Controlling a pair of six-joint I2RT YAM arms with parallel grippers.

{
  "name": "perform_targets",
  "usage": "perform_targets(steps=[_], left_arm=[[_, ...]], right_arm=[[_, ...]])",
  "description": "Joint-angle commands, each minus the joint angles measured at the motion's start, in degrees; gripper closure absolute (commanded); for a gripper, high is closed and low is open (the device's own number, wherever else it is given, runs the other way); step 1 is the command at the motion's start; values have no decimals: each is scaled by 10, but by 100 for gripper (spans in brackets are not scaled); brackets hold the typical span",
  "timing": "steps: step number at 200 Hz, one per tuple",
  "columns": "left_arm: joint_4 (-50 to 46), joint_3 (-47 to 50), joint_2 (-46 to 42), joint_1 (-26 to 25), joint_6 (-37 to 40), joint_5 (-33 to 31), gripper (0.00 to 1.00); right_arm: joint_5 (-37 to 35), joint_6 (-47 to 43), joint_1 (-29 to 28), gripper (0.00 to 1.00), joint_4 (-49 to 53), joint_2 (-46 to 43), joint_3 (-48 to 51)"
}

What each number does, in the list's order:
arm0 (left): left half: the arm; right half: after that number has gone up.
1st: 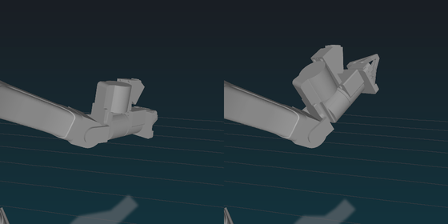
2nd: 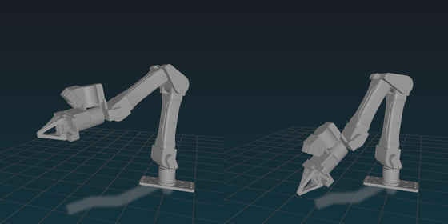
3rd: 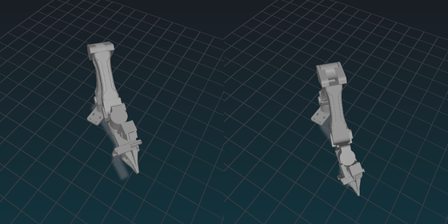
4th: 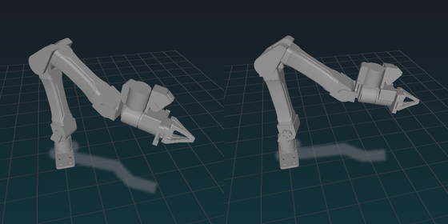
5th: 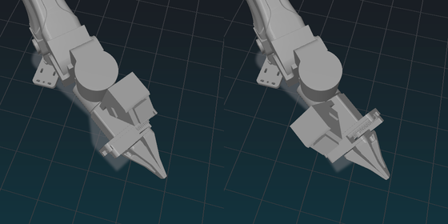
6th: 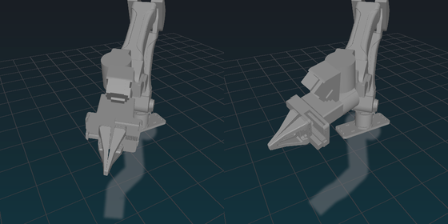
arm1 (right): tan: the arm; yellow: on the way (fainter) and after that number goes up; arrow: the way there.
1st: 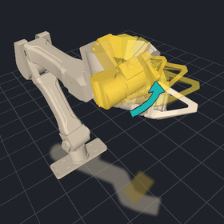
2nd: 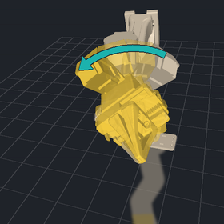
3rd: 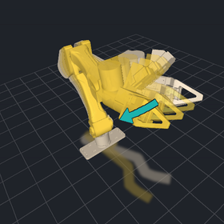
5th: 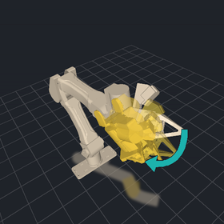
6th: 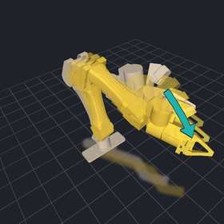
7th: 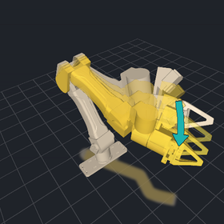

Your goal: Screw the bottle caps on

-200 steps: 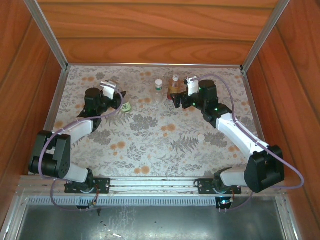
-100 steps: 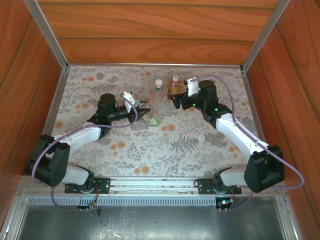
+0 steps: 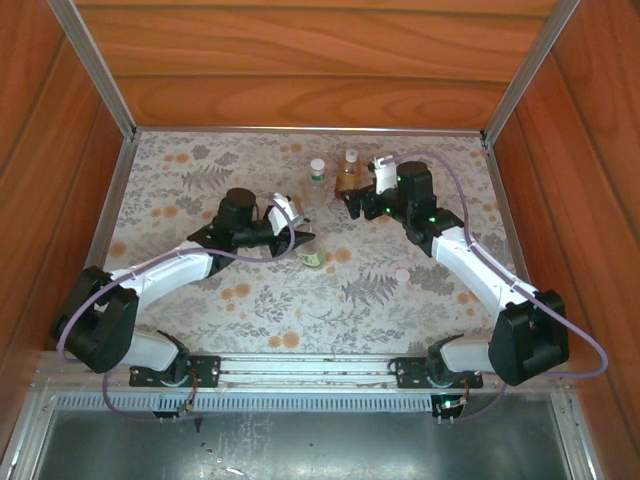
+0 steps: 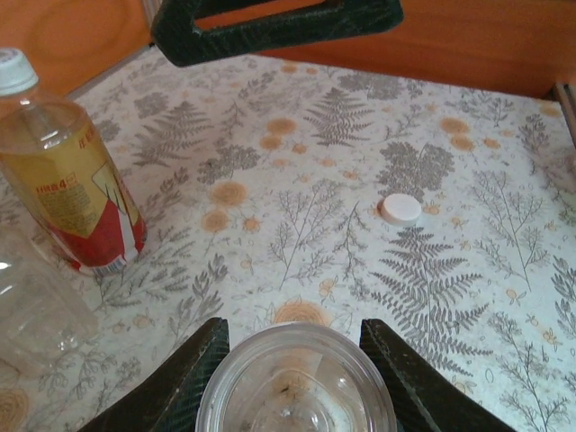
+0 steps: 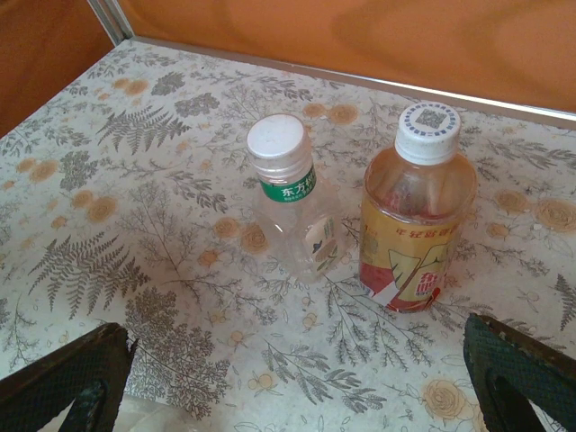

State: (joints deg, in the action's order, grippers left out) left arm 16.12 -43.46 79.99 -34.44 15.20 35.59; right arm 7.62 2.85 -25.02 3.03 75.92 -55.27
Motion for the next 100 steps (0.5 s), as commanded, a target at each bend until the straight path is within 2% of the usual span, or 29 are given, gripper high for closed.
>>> perform_targets(steps=[1, 40, 62, 100], left_arm=[[-59, -24, 6, -5, 19, -8, 59], [-83, -42, 21, -7, 18, -17, 58], [-87, -46, 25, -13, 15, -35, 42], [-86, -37, 11, -22, 15, -77, 29]], right_arm=[[6, 8, 3, 0, 1, 3, 9], [2, 7, 3, 0, 2, 2, 11], [1, 6, 3, 0, 3, 0, 14], [-2, 5, 3, 0, 2, -2, 16]])
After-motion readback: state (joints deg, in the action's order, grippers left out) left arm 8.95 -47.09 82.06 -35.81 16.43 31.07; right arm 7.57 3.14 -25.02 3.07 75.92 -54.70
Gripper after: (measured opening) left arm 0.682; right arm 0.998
